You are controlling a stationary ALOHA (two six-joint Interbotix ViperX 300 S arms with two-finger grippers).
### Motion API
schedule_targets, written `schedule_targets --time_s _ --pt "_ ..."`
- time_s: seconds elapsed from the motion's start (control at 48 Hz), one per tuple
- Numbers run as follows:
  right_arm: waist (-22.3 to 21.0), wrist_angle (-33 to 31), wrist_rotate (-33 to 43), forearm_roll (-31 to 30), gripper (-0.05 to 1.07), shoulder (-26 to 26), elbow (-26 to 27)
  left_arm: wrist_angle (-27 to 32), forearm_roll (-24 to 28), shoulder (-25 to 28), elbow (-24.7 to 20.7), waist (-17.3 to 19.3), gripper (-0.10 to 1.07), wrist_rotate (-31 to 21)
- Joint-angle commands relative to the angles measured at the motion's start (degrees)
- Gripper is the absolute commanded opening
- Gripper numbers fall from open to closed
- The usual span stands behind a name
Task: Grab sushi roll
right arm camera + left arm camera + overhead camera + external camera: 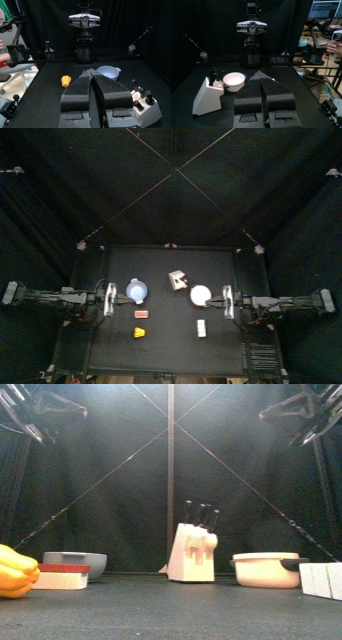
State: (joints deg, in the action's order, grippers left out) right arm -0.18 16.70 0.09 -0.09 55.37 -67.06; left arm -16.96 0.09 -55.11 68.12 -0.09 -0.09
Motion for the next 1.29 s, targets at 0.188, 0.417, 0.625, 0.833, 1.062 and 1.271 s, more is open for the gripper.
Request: schedule_targets --time_s 0.188,0.417,0.625,0.833,1.062,1.271 --pt "-1.93 0.35 3.08 1.23 0.03 -3.78 4.13 4.13 0.88 0.97 -1.23 0.0 -0.03 0.44" --pt "-4.39 -3.34 10.28 7.56 0.03 -9.4 10.72 8.79 5.98 1.05 -5.89 0.0 -0.03 0.44" --pt "-4.48 -10.37 18.98 18.02 0.03 -12.92 15.29 7.29 7.47 1.05 -5.89 0.0 -0.02 0.44" --pt "-4.39 -23.82 26.02 24.79 0.03 -15.47 16.52 6.68 7.47 1.05 -5.19 0.0 -0.02 0.53" --pt "-6.15 -41.22 35.24 22.85 0.11 -18.11 20.3 6.59 6.42 1.05 -4.75 -0.26 -0.02 -0.09" --pt "-7.21 -55.02 50.8 10.81 0.11 -18.72 23.55 6.59 1.67 1.05 -3.25 -0.88 -0.02 0.0"
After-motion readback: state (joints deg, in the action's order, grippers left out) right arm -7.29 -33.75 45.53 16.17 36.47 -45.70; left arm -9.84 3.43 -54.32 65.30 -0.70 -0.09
